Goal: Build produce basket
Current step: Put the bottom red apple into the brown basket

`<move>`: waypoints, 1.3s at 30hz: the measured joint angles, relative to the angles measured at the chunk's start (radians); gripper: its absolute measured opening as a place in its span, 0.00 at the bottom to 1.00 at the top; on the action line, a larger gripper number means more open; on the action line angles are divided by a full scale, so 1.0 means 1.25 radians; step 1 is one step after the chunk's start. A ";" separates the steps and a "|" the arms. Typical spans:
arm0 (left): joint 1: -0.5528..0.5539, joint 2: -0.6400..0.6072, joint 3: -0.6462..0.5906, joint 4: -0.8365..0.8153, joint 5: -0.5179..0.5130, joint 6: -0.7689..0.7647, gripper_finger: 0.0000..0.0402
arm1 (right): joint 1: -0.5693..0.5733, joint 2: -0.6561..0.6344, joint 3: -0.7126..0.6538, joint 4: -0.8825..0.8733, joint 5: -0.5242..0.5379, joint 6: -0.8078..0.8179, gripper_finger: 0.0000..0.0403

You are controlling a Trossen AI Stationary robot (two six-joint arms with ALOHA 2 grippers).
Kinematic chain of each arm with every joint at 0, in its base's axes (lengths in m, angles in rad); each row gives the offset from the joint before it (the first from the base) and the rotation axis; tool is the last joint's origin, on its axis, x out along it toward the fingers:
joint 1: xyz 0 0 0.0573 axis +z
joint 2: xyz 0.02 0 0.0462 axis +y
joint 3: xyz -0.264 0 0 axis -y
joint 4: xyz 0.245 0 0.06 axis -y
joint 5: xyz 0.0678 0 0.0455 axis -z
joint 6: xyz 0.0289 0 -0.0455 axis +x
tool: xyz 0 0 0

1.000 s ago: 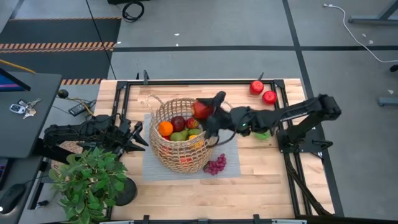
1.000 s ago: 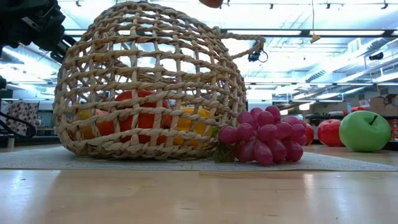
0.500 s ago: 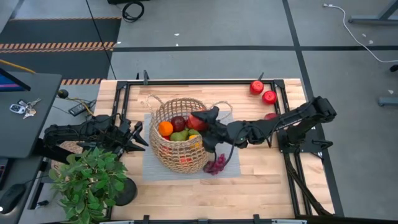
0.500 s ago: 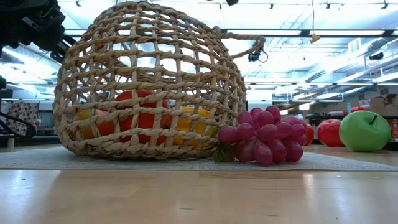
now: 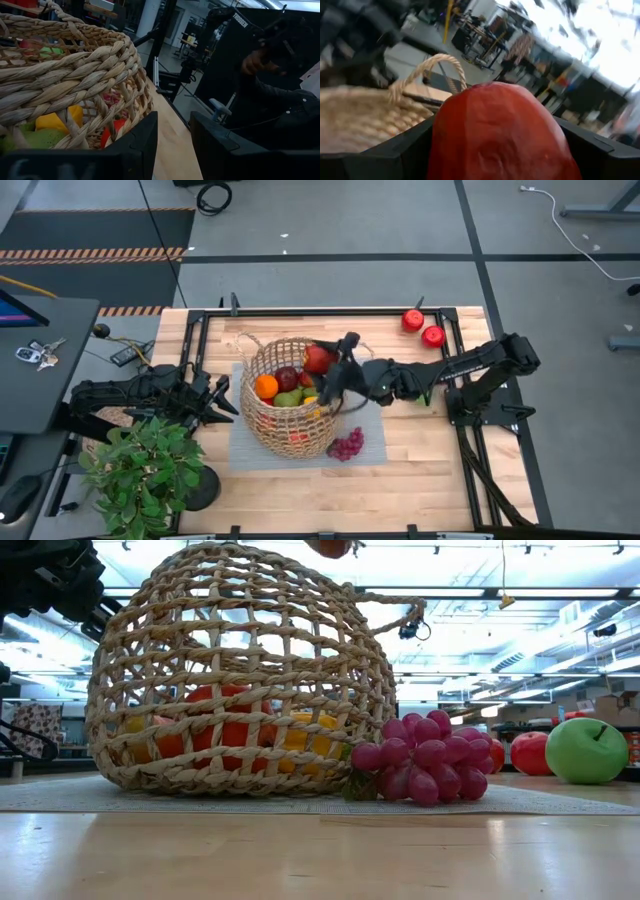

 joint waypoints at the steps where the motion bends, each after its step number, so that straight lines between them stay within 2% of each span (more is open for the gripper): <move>1: 0.000 0.000 0.000 0.000 0.000 0.000 0.30 | -0.011 0.000 0.000 0.000 -0.005 0.057 0.83; 4: 0.000 0.000 0.000 0.000 0.000 0.000 0.30 | -0.041 0.000 0.000 0.000 -0.060 0.225 0.83; 12: 0.000 0.000 0.000 0.000 0.000 0.000 0.30 | -0.126 0.000 0.000 0.041 -0.360 0.691 0.83; 15: 0.000 0.000 0.000 0.000 0.000 0.000 0.30 | -0.150 0.000 0.000 0.074 -0.432 0.809 0.83; 19: 0.000 0.000 0.000 0.000 0.000 0.000 0.30 | -0.158 0.000 0.000 0.097 -0.464 0.806 0.83; 32: 0.000 0.000 0.000 0.000 0.000 0.000 0.30 | -0.154 0.024 0.006 0.044 -0.460 0.739 0.83; 36: 0.000 0.000 0.000 0.000 0.000 0.000 0.30 | -0.145 0.098 0.085 -0.049 -0.424 0.666 0.83; 39: 0.000 0.000 0.000 0.000 0.000 0.000 0.30 | -0.141 0.169 0.182 -0.152 -0.358 0.542 0.83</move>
